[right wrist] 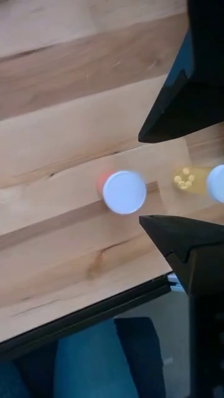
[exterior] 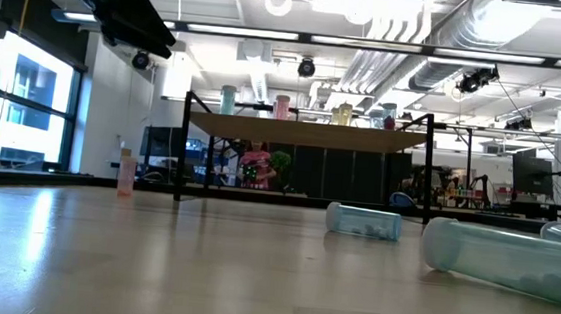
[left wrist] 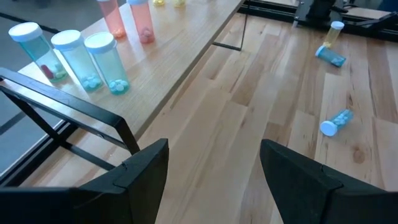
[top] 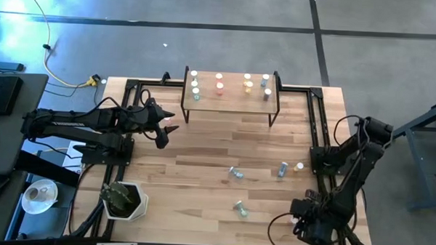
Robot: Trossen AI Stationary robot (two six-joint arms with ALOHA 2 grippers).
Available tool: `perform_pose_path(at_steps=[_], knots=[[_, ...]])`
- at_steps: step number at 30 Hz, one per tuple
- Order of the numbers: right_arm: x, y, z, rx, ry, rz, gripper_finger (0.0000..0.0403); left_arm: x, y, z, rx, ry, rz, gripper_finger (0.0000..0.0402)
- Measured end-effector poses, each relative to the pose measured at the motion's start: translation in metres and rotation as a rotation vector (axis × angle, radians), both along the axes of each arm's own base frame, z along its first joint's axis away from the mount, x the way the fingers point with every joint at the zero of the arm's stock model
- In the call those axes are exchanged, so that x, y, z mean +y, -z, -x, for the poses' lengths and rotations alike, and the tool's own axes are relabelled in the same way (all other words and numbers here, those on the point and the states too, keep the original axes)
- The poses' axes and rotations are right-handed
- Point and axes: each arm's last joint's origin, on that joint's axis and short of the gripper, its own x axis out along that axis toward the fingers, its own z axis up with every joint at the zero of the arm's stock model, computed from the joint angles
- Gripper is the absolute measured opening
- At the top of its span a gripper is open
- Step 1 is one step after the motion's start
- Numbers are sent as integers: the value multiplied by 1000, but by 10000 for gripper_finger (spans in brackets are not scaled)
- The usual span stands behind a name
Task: Pick and place medicine bottles onto shelf by color
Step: Align the pink pill bottle with the pink pill bottle
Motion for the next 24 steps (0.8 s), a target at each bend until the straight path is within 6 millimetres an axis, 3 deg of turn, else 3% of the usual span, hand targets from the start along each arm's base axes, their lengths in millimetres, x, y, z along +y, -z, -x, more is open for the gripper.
perform_pose_path(at_steps=[24], knots=[[15,28,-10,-8,-22,50,187,0,0,0,0,-1,-1,241]])
